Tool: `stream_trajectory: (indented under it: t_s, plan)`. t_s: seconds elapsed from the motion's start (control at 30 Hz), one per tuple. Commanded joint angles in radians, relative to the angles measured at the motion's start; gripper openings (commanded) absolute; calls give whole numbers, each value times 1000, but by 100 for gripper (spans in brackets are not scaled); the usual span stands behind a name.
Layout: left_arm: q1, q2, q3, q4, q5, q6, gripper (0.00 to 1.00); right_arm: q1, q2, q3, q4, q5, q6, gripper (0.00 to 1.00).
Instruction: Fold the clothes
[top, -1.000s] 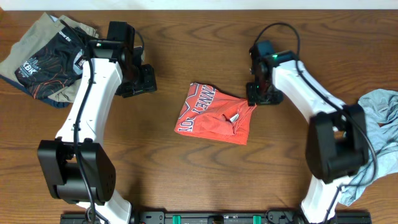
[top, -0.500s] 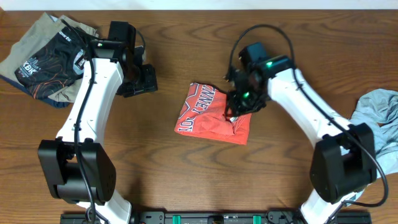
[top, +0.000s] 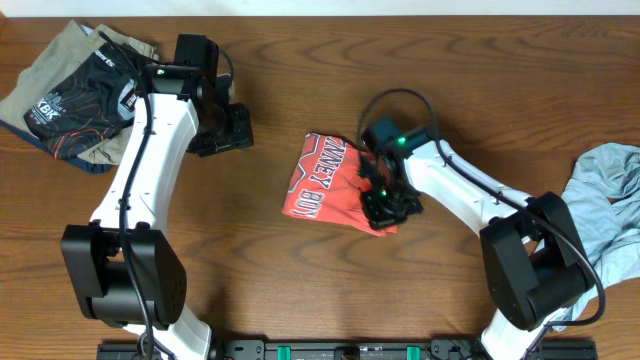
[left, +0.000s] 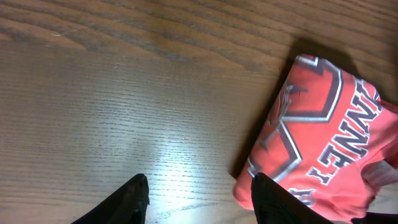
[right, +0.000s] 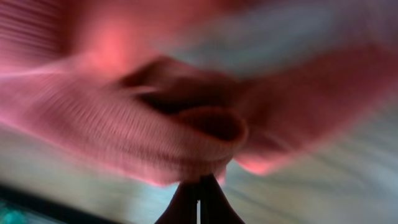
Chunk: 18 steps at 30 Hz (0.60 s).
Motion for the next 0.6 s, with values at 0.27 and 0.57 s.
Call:
stream_trajectory:
  t_s: [0.27, 0.57]
  plan:
    - [-2, 12, -8, -2, -2, -5, 55, -21, 10, -76, 1, 237, 183, 8]
    - [-2, 12, -8, -2, -2, -5, 55, -119, -90, 132, -106, 177, 26, 13]
